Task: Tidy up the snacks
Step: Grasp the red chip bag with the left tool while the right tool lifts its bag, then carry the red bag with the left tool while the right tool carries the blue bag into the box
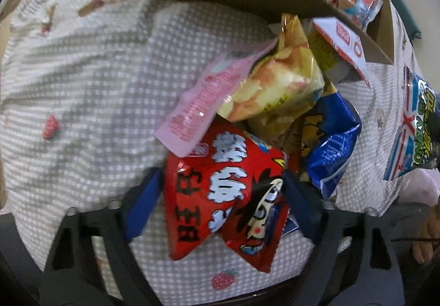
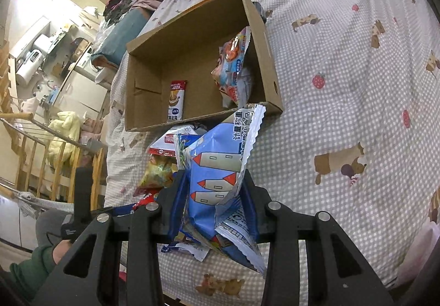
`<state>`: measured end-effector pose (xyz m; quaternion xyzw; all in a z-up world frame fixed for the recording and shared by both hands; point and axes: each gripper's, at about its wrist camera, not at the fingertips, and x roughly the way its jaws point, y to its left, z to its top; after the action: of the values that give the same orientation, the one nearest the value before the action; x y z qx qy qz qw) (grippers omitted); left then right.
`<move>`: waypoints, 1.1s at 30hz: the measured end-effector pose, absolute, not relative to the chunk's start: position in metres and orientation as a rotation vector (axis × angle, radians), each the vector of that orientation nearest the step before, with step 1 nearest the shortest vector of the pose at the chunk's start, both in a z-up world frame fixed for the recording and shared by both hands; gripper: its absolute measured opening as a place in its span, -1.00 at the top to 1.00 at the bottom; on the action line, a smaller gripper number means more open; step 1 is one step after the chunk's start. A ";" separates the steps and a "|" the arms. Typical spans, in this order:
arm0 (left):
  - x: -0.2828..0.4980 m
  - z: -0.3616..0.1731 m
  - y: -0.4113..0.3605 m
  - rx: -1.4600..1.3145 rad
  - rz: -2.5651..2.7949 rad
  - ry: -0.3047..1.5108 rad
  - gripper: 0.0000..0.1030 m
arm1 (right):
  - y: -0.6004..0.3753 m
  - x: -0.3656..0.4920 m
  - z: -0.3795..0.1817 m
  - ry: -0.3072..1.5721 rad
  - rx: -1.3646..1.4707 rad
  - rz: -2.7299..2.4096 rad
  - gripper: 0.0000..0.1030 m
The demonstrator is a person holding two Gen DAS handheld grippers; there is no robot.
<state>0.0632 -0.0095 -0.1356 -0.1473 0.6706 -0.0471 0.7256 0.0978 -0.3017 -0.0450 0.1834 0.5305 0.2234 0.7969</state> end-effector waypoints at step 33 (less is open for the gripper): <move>0.054 0.005 0.021 -0.297 -0.043 1.139 0.17 | -0.292 0.100 -0.016 1.031 0.417 0.566 0.24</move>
<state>0.0540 0.0212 0.0046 -0.1402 0.5370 -0.0202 0.8316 0.0999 -0.2916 -0.0163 0.1954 0.4825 0.2651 0.8116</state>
